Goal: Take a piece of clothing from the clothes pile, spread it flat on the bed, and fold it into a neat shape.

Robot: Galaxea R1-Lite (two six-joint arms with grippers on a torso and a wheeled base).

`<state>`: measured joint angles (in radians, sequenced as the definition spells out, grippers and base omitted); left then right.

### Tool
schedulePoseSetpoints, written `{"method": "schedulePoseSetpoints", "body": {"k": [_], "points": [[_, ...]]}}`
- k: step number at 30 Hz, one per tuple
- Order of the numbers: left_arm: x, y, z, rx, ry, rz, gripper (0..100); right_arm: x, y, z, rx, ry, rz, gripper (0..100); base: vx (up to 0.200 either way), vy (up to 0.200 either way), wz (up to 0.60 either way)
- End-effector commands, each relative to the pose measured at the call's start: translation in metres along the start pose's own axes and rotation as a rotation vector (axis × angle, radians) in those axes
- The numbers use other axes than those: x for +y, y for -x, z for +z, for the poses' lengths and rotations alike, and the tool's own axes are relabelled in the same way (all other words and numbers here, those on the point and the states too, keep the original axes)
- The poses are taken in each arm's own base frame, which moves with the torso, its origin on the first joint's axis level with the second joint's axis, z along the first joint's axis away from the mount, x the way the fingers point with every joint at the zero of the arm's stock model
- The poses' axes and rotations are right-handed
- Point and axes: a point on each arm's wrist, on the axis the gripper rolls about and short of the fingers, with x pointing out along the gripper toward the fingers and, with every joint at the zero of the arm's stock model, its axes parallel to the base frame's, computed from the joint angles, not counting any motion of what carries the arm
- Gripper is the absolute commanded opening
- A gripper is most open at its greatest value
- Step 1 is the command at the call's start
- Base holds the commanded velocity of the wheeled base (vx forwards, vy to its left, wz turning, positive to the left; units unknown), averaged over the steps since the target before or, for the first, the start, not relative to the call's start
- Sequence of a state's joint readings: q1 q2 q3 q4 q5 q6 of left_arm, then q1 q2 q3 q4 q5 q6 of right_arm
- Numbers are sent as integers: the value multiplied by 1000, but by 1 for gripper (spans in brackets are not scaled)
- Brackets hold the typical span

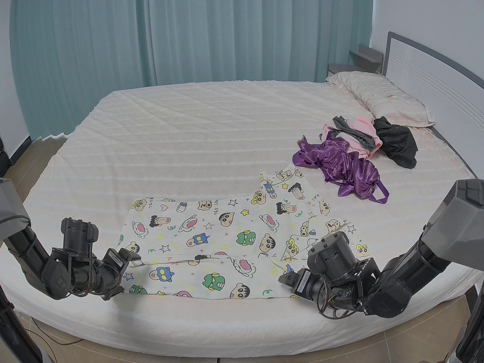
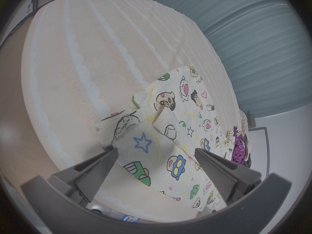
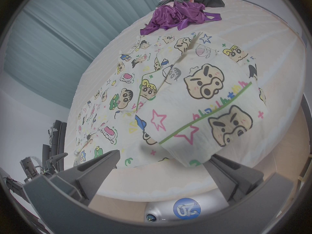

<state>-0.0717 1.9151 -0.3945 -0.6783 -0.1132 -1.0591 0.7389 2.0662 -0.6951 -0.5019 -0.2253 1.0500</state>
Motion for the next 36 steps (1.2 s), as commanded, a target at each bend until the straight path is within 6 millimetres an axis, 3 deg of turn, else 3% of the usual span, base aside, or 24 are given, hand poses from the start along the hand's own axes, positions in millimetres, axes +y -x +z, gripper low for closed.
{"method": "schedulePoseSetpoints", "body": {"k": [1, 12, 20, 36], "points": [[0, 0, 0, 0, 1, 0, 100, 4, 0, 0, -14, 12, 20, 100, 0, 0, 0], [0, 1, 0, -1, 0, -3, 100, 19, 7, -7, -57, 32, 99, 100, 0, 0, 0], [-1, 1, 0, -3, 0, -6, 100, 24, 23, -7, -71, 36, 137, 100, 0, 0, 0], [-5, 8, 2, -22, -5, -33, 100, 1, 21, -27, 32, 90, 71, 100, 0, 0, 0]]}}
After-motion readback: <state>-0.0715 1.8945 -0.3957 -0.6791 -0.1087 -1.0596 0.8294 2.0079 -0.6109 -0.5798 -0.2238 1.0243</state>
